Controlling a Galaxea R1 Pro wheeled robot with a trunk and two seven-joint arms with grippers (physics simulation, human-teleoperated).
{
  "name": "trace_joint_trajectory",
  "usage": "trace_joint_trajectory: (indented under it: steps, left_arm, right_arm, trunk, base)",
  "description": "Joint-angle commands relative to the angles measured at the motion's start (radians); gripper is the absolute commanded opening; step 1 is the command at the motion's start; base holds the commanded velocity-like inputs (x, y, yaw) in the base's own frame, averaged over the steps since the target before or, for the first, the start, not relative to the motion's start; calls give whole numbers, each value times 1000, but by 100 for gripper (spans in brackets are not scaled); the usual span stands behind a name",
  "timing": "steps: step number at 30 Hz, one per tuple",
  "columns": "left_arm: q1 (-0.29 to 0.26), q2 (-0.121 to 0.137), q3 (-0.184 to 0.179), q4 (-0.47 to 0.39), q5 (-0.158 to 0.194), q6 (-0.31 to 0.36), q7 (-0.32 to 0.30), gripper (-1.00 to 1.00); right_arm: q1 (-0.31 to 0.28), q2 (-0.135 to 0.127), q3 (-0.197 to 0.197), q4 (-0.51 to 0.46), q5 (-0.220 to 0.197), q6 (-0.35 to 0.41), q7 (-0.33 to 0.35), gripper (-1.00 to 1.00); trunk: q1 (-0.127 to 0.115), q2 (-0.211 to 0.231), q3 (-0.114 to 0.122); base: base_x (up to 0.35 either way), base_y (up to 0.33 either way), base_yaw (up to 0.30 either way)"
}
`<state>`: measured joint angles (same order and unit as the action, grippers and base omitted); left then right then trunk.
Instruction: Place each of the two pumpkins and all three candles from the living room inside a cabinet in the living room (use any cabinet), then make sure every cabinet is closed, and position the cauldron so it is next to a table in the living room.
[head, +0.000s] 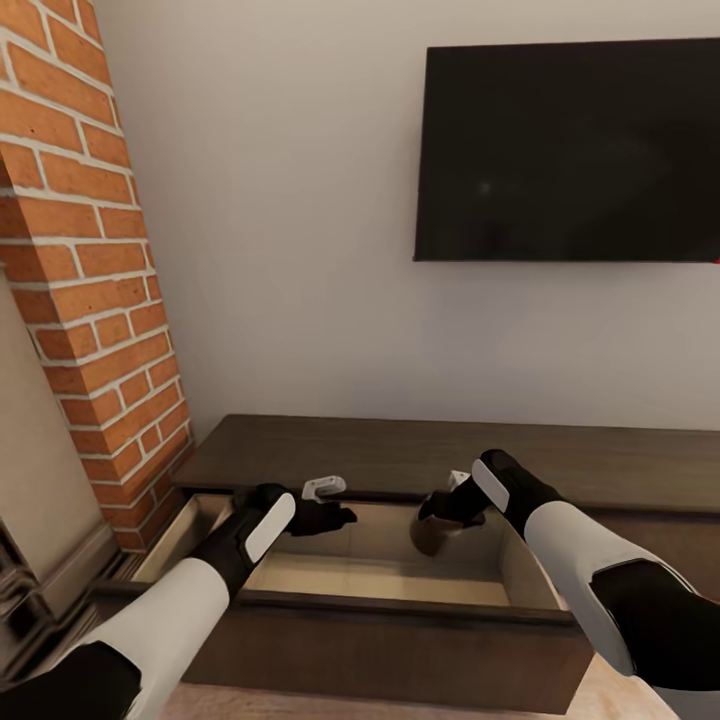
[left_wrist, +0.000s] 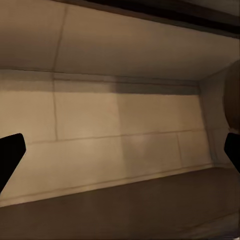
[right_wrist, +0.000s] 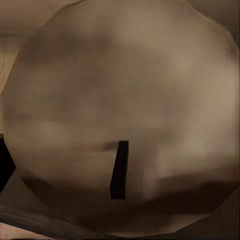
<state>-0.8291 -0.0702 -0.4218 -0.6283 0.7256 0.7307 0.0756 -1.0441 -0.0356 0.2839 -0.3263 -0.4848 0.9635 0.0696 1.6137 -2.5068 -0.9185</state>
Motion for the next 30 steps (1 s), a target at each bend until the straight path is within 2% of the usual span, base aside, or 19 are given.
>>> trace_joint_trajectory:
  steps: [1,8,15,30]
  left_arm:
    - [-1,-4,-3,7,10,1,8,100]
    - [-1,-16,-3,23,9,18,4,100]
    - [-1,-17,-3,24,9,98,8,100]
    - [-1,-17,-3,24,9,108,9,100]
  right_arm:
    - [-1,0,6,1,5,-5,7,-100]
    - [1,0,6,36,4,-19,7,-100]
    - [1,0,5,41,4,-17,7,-100]
    - [1,5,4,82,2,-18,7,-100]
  trunk:
    - [0,0,-1]
    - [0,0,-2]
    - [0,0,-10]
    - [0,0,-31]
  base:
    - [298,0,40]
    - [95,0,11]
    - [7,0,82]
    - [0,0,96]
